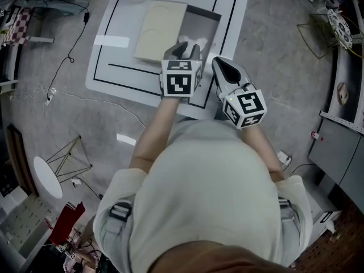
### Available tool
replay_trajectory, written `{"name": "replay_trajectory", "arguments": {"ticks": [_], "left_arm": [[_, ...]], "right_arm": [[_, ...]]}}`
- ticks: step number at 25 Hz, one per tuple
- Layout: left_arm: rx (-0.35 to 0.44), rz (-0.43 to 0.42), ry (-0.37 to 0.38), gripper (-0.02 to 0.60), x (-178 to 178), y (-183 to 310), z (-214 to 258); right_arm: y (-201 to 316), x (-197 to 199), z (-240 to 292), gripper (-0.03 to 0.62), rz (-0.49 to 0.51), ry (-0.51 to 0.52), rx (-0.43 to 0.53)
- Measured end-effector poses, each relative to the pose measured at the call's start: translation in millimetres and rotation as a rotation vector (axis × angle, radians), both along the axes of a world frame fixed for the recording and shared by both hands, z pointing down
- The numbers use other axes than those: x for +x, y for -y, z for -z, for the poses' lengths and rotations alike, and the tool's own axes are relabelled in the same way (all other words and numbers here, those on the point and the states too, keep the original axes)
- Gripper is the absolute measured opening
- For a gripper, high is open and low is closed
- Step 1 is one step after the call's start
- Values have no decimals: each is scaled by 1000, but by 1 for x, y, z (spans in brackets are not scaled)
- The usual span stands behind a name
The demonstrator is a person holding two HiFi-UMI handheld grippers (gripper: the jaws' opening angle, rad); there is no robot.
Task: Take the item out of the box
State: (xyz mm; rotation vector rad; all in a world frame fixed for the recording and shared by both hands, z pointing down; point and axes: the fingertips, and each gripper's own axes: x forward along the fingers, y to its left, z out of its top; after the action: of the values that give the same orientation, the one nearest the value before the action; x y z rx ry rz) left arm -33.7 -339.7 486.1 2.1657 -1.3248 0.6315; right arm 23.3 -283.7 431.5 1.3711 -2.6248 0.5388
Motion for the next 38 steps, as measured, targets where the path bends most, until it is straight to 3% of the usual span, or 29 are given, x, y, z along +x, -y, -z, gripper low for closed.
{"name": "replay_trajectory", "arguments": {"ticks": [12,18,22,33,36,38], "left_arm": [[-190,-31,199,107,6,18,-51],[-300,-50,238,107,11,19,-67],[-321,-69,303,107,12,21,-75],[-354,-121,348,104,19,22,-93],[-340,-131,361,29,19,20,-93],[-331,-144,363,20,18,18,-92]], "right_arm": [[12,27,-10,-2,-52,14,-25],[14,34,-11,-2,-59,21,-28],[15,37,-10,-2,-55,24,-27],[18,43,-13,-2,-58,30,-26],[16,44,-13,-2,-58,31,-24],[14,43,-12,-2,-58,32,-22]]}}
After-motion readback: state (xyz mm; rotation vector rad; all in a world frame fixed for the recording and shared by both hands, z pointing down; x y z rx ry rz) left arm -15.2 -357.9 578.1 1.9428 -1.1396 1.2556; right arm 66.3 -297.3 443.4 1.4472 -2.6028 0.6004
